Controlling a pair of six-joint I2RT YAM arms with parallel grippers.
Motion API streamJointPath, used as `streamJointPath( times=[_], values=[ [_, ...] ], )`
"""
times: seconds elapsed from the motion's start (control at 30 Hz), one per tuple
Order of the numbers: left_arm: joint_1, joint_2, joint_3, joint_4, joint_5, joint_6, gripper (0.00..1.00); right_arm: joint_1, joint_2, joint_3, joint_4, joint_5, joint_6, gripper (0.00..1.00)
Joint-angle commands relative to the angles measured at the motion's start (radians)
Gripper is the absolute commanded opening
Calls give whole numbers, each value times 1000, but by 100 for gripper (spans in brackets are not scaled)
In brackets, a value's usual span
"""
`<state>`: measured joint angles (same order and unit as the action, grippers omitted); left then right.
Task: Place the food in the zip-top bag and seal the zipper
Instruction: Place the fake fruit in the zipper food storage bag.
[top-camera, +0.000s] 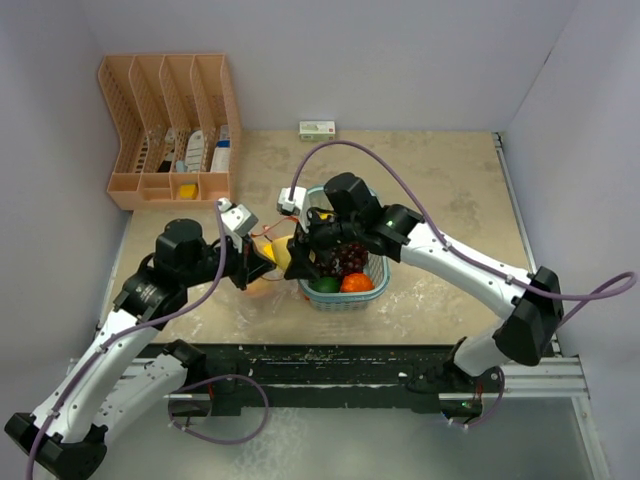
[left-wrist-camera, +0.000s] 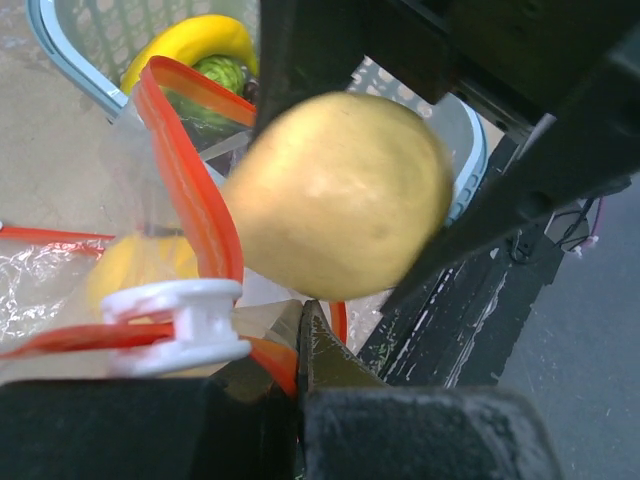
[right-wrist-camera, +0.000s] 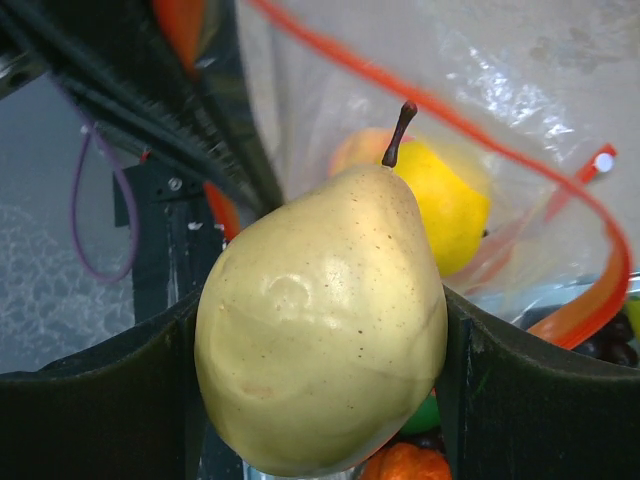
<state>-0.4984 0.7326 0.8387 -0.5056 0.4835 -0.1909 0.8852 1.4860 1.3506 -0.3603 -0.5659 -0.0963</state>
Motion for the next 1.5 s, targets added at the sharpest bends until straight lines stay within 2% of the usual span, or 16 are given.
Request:
streamJointPath(
  times=[0.0, 0.13, 0.23, 0.33, 0.43, 0.5, 0.53, 0.87, 1.03, 1.23, 1.4, 1.47],
  values=[
    [-3, -22, 16, 55, 62, -10, 0, 4, 32, 102, 64, 83, 69, 35],
    [-3, -36, -4, 57, 77, -15, 0, 3, 105, 167, 76, 205, 119, 38],
    [-3, -44, -19, 67, 82, -16, 0, 4, 166, 217, 49, 301, 119, 47],
    [-3, -41, -20, 70, 84, -16, 0, 4, 200, 238, 41, 319, 137, 55],
    [-3, -38, -22, 74, 86, -17, 0, 4, 182, 216, 71, 338, 161, 74],
    [-3, -36, -23, 75, 84, -18, 0, 4, 162, 190, 86, 350, 168, 95],
    [-4, -34, -22, 76, 83, -18, 0, 4, 152, 177, 98, 357, 171, 100],
    [-3, -7, -21, 78, 67, -48, 0, 4, 110, 138, 99, 396, 198, 100],
    [-3, 18, -12, 75, 31, -61, 0, 4, -25, 77, 159, 395, 231, 100],
    [-3, 32, 7, 79, 39, -67, 0, 1, -145, -8, 162, 515, 290, 100],
    [-3, 19, 38, 67, 38, -71, 0, -40, -100, -37, 118, 596, 390, 86],
    [-4, 15, 47, 61, 35, -71, 0, -50, -87, -56, 126, 592, 415, 85]
  ],
)
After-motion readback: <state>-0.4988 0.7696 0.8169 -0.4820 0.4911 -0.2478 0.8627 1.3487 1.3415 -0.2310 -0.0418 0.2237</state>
